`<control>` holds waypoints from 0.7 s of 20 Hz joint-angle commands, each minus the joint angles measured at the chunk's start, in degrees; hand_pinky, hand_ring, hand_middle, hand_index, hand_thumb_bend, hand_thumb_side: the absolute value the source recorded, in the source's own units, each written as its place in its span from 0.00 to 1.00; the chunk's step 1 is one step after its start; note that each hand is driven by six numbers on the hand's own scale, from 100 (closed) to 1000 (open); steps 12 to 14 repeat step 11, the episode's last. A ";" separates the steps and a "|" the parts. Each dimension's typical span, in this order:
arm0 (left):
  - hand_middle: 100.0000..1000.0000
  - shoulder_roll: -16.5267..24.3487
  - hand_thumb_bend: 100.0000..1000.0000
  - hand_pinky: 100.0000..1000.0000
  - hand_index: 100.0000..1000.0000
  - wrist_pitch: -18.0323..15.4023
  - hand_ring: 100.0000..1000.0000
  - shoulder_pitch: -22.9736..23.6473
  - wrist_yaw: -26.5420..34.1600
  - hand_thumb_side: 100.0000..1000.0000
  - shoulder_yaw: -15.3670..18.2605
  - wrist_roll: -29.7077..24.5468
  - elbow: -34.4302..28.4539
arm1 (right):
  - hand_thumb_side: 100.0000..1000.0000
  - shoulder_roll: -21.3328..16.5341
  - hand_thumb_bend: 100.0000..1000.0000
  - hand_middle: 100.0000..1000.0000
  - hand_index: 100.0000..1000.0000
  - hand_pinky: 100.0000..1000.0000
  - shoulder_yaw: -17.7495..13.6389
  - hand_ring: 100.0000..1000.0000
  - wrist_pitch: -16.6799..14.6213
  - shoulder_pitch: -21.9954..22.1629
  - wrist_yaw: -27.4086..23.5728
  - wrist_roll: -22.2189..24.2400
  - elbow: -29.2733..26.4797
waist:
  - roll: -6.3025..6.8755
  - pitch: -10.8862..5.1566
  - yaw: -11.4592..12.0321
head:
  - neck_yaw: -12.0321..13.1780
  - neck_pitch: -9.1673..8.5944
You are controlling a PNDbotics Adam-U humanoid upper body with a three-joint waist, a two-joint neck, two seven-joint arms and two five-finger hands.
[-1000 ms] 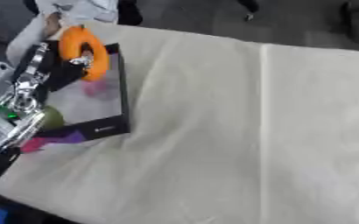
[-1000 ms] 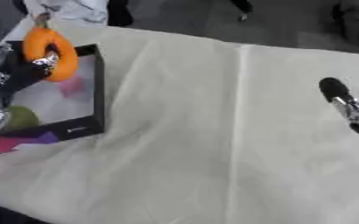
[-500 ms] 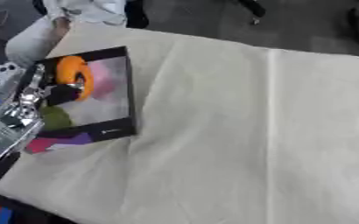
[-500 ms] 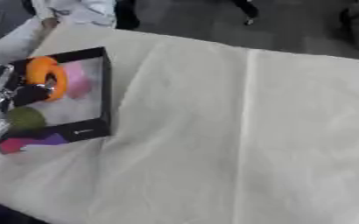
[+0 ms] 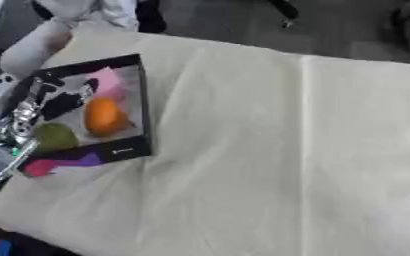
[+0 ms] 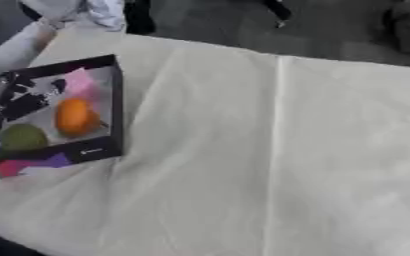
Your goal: Pick up the objects with one hand, pass them to the other hand, and then place them into the box on the other side of the table.
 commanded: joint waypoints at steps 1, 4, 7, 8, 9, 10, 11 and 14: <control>0.72 2.79 0.36 0.91 0.84 -0.15 0.79 0.03 0.13 0.60 1.90 1.03 -2.49 | 0.02 -1.91 0.55 0.69 0.69 0.78 -1.58 0.72 0.78 -0.09 0.60 -0.81 -1.09 | 0.32 -1.13 -0.11 | -1.36 0.09; 0.70 2.64 0.19 0.89 0.81 0.15 0.76 0.44 1.80 0.62 3.10 2.87 -4.86 | 0.03 -1.67 0.55 0.69 0.69 0.78 -2.23 0.72 1.30 0.04 0.63 -1.56 -1.09 | 0.55 -1.17 -0.19 | -1.94 0.36; 0.69 1.77 0.00 0.85 0.78 -1.34 0.71 0.50 6.32 0.74 5.07 7.71 -9.71 | 0.02 -1.13 0.50 0.70 0.70 0.77 -3.32 0.71 2.61 0.17 -0.31 -2.61 -1.09 | 0.73 -1.23 -0.25 | -2.96 0.66; 0.70 1.45 0.00 0.84 0.78 -2.65 0.71 0.61 8.07 0.77 5.52 9.52 -11.75 | 0.02 -0.87 0.46 0.70 0.70 0.76 -3.79 0.71 3.32 0.27 -1.12 -2.93 -1.09 | 0.76 -1.24 -0.27 | -3.62 0.72; 0.71 1.10 0.00 0.83 0.78 -4.40 0.71 0.79 9.67 0.78 5.80 11.21 -14.00 | 0.03 -0.57 0.43 0.71 0.71 0.76 -4.32 0.70 4.09 0.42 -2.11 -3.16 -1.09 | 0.79 -1.24 -0.29 | -4.52 0.77; 0.71 0.66 0.00 0.83 0.79 -6.42 0.71 1.04 11.04 0.79 5.93 12.61 -16.33 | 0.02 -0.24 0.37 0.71 0.71 0.76 -4.90 0.70 4.89 0.58 -3.18 -3.31 -1.09 | 0.84 -1.22 -0.31 | -5.59 0.78; 0.72 0.19 0.03 0.84 0.80 -8.36 0.72 1.34 12.21 0.83 5.91 13.64 -18.41 | 0.03 0.10 0.29 0.72 0.72 0.76 -5.48 0.69 5.69 0.74 -4.29 -3.36 -1.09 | 0.89 -1.19 -0.33 | -6.62 0.80; 0.72 0.19 0.03 0.84 0.80 -8.36 0.72 1.34 12.21 0.83 5.91 13.64 -18.41 | 0.03 0.10 0.29 0.72 0.72 0.76 -5.48 0.69 5.69 0.74 -4.29 -3.36 -1.09 | 0.89 -1.19 -0.33 | -6.62 0.80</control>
